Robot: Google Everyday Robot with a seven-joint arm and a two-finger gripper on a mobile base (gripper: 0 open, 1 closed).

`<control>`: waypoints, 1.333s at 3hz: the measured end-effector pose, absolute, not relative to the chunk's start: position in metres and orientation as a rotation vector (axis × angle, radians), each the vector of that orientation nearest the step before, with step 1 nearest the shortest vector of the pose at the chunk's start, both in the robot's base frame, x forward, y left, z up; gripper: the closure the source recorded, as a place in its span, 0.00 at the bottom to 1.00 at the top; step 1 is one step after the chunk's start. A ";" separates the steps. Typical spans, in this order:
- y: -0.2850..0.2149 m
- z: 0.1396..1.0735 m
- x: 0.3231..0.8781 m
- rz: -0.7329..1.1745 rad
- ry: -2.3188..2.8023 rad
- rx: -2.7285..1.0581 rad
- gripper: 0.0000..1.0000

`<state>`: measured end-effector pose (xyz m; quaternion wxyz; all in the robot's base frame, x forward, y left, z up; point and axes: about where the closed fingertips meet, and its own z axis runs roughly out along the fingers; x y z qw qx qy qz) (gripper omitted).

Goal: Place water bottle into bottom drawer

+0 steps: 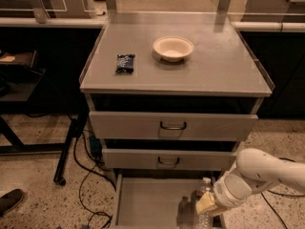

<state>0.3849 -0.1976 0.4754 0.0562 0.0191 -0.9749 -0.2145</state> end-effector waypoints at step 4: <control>-0.196 0.410 0.393 -0.856 -2.811 -0.154 1.00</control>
Offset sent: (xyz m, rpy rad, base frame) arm 0.0036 0.0034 -0.0320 0.0136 0.0554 -0.0300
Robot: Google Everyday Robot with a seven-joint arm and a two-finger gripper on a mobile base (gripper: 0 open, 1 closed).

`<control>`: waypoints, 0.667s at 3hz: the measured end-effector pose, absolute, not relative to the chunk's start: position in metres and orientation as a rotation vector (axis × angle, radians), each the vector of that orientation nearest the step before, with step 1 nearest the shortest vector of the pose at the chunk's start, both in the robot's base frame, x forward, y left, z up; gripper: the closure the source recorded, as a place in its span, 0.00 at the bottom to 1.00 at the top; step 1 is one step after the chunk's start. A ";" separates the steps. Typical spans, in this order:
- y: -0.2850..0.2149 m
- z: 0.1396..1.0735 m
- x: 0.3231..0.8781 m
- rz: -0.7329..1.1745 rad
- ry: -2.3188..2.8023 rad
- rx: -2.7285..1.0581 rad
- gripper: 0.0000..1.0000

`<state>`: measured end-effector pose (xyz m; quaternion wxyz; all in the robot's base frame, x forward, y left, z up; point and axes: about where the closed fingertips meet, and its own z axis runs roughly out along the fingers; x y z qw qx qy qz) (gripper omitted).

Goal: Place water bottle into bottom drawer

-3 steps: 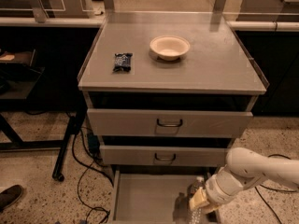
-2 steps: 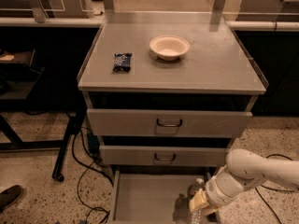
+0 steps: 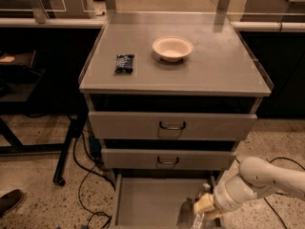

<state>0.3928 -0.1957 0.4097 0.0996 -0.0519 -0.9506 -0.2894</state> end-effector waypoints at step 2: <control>-0.195 0.381 0.433 -1.052 -2.740 -0.278 1.00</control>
Offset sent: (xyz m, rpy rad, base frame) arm 0.0545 0.0021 -0.0352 0.1677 0.0146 -0.1151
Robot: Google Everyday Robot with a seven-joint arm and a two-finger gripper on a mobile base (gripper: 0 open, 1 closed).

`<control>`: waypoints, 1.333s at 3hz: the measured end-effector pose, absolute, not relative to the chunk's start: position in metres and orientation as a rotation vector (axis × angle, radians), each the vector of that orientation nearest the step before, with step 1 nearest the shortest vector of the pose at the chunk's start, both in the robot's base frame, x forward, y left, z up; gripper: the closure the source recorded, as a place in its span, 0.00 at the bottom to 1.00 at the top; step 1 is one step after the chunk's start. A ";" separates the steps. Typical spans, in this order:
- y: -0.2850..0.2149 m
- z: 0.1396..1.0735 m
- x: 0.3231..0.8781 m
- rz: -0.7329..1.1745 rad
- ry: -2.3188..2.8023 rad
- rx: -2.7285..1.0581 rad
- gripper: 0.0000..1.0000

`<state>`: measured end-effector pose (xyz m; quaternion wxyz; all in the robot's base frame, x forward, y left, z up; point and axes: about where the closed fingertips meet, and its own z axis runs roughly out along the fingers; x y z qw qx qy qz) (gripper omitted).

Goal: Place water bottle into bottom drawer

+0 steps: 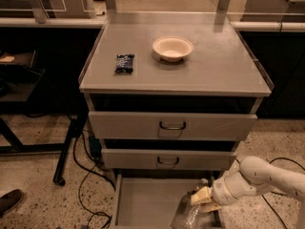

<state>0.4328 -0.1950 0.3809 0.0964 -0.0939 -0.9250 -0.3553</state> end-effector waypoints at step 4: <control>-0.171 0.341 0.453 -1.150 -2.670 -0.345 1.00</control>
Offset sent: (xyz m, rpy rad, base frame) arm 0.0159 0.0149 -0.0342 0.0749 0.0180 -0.0849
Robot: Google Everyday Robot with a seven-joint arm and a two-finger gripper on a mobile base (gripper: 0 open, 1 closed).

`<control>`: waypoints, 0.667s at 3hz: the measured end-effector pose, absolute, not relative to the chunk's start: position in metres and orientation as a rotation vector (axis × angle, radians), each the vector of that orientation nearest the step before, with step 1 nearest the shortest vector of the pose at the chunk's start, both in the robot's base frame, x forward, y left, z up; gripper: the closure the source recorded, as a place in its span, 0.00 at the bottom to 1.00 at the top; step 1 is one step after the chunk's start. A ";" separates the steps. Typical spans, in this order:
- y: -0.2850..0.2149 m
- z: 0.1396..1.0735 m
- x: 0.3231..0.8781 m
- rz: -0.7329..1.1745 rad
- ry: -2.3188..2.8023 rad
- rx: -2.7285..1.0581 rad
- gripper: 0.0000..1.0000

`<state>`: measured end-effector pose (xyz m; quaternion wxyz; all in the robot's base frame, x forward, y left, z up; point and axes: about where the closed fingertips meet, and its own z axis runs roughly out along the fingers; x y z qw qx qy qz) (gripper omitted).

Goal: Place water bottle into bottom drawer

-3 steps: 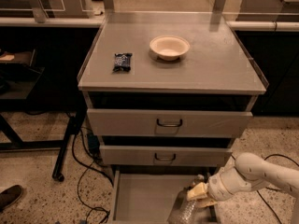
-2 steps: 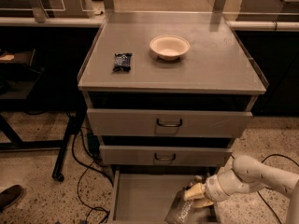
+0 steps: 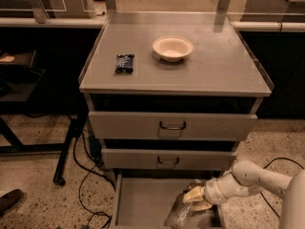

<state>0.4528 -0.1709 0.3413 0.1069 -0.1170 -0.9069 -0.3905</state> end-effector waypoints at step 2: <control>-0.173 0.325 0.467 -1.212 -2.650 -0.436 1.00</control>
Offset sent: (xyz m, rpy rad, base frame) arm 0.0332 -0.0117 -0.0261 0.0531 -0.0058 -0.1381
